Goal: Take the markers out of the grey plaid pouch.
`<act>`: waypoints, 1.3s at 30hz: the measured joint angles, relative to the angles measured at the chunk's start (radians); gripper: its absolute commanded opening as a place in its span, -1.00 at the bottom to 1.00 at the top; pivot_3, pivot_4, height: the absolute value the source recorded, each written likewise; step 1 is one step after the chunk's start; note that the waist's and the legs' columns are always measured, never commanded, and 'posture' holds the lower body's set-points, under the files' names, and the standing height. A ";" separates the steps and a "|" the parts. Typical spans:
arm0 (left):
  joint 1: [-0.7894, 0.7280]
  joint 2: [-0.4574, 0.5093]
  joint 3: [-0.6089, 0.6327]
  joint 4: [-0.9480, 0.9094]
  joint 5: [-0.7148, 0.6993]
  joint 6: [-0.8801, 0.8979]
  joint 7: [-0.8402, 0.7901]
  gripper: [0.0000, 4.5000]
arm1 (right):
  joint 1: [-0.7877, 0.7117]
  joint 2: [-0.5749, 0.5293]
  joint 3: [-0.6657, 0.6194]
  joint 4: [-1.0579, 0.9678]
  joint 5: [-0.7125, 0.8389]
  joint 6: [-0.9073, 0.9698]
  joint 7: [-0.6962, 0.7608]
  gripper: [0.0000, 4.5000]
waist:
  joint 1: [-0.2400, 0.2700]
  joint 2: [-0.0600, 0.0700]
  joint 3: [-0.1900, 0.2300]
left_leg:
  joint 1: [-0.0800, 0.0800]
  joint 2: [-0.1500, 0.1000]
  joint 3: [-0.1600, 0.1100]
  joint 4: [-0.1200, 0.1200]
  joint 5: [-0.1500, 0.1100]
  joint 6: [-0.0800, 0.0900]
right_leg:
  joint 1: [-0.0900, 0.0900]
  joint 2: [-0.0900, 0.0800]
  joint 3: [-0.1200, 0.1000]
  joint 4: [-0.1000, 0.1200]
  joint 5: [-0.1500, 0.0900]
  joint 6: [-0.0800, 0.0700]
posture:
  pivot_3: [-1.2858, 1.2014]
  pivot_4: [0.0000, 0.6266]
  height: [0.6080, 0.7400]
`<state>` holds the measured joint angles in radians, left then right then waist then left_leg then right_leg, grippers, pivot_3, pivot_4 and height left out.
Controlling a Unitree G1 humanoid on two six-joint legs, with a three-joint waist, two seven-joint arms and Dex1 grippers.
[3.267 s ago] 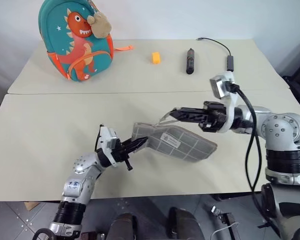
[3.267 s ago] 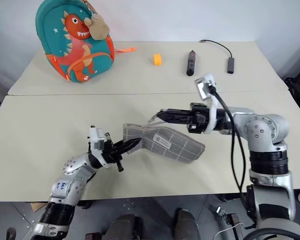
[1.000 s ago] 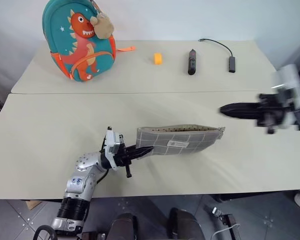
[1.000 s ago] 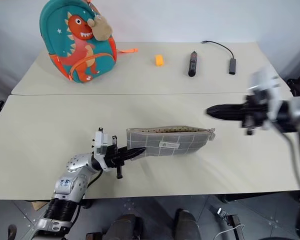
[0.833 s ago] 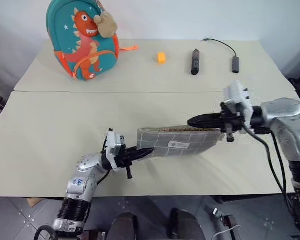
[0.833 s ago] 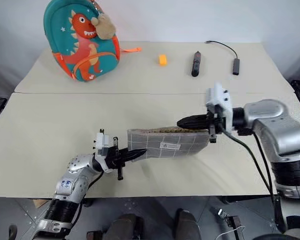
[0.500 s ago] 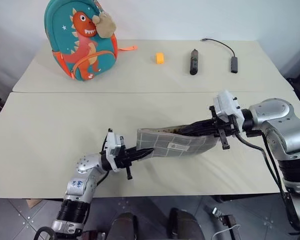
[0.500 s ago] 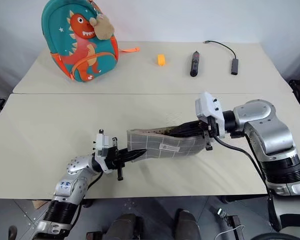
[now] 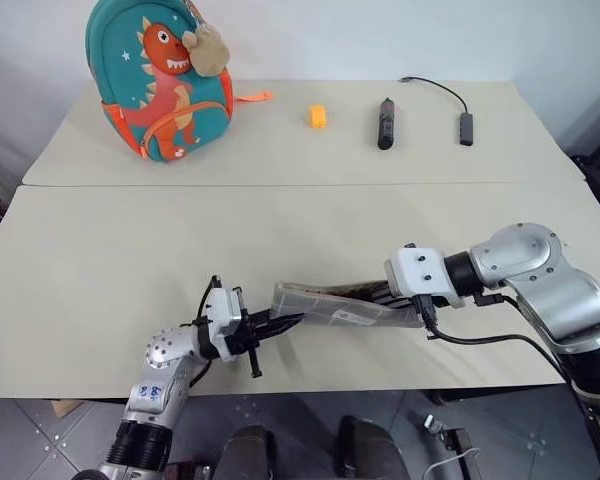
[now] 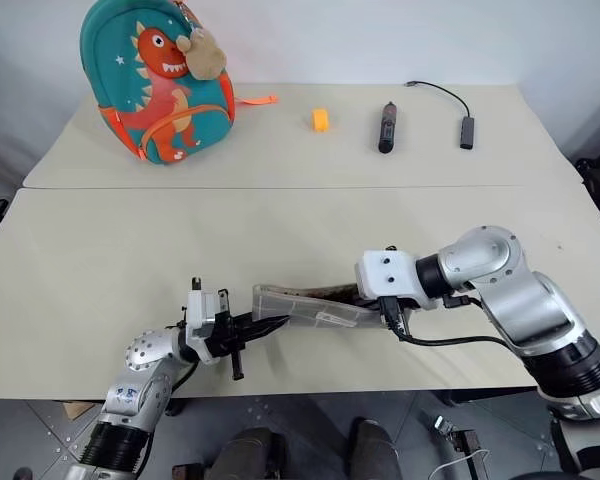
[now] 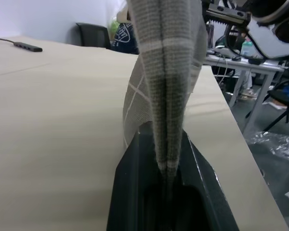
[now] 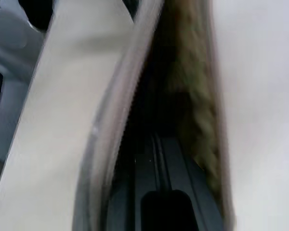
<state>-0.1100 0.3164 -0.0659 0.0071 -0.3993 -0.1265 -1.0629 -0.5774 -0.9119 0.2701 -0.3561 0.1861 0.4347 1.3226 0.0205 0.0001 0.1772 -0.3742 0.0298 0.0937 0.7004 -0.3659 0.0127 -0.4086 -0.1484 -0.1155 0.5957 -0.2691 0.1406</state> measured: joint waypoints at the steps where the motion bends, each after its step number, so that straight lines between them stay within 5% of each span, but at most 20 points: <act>1: 0.006 0.000 0.000 0.000 0.009 -0.018 0.002 -1.00 | 0.006 -0.006 0.000 -0.016 -0.005 0.014 -0.007 -0.91 | 0.000 0.000 0.000 | 0.000 0.000 0.000 0.000 0.000 0.000 | 0.000 0.000 0.000 0.000 0.000 0.000 | 0.03 -0.52 1.00; 8: -0.002 -0.007 0.006 0.027 0.063 -0.148 0.048 -1.00 | -0.010 -0.029 0.000 -0.155 0.066 0.277 -0.034 0.01 | 0.000 0.000 0.000 | 0.000 0.001 -0.001 0.000 0.000 0.000 | 0.000 0.000 0.000 0.000 0.000 -0.001 | 0.03 -0.52 1.00; 22: -0.057 -0.034 -0.002 0.128 0.100 -0.292 0.058 -1.00 | -0.112 0.116 0.211 -0.182 -0.149 0.364 -0.297 0.01 | 0.005 0.004 -0.002 | 0.001 0.000 -0.001 0.002 0.001 -0.001 | 0.000 -0.001 0.000 0.004 0.000 -0.001 | 0.03 -0.52 1.00; 39: -0.126 -0.046 -0.027 0.176 0.062 -0.264 0.010 -1.00 | -0.142 0.059 0.243 -0.046 -0.321 0.094 -0.267 0.01 | -0.004 0.004 -0.002 | 0.000 0.000 0.000 0.002 0.000 0.001 | 0.000 -0.001 0.000 0.003 0.001 -0.001 | 0.03 -0.52 1.00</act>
<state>-0.2365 0.2705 -0.0933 0.1830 -0.3369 -0.3903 -1.0532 -0.7197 -0.8525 0.5133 -0.4020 -0.1353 0.5290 1.0554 0.0168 0.0039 0.1750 -0.3740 0.0293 0.0938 0.7020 -0.3654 0.0135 -0.4089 -0.1490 -0.1154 0.5983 -0.2684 0.1393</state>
